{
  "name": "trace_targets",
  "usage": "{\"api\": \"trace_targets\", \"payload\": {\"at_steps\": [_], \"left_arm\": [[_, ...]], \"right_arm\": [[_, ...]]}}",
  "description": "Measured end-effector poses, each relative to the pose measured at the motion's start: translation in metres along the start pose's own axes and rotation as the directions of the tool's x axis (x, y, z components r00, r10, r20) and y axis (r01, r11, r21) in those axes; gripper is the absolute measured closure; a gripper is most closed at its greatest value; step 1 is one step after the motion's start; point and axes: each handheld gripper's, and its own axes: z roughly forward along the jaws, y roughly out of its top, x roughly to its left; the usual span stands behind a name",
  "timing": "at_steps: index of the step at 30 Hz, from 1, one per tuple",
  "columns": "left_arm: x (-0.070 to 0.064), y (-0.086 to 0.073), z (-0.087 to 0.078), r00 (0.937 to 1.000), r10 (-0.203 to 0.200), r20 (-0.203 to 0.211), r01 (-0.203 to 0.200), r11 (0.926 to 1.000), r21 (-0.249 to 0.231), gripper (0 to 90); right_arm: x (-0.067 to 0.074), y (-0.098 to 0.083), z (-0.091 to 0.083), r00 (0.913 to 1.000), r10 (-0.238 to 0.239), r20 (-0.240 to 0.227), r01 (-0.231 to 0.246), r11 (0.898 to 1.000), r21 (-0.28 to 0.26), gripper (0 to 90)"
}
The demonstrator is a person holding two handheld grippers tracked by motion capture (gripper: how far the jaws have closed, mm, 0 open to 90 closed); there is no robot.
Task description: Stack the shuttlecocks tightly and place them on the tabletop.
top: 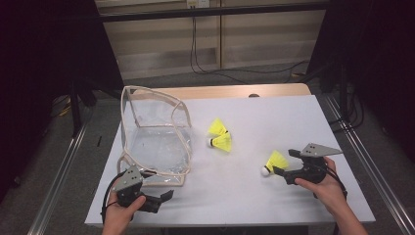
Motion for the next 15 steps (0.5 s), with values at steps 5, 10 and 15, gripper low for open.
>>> {"api": "trace_targets", "payload": {"at_steps": [5,10,15], "left_arm": [[-0.0001,0.0,0.0,1.0,0.002,-0.002,-0.002,1.0,0.001,3.3],[0.0,0.0,-0.0001,1.0,0.0,0.0,0.0,1.0,-0.001,3.3],[-0.0002,0.0,-0.0001,1.0,0.001,-0.003,-0.001,1.0,0.0,3.3]], "right_arm": [[0.0004,-0.0013,0.0011,0.9996,-0.017,-0.02,0.018,1.0,0.019,14.5],[0.0027,-0.0021,0.0032,0.999,-0.035,-0.03,0.036,0.999,0.04,17.5],[0.0042,-0.003,0.005,0.998,-0.05,-0.038,0.052,0.997,0.057,22.2]]}}
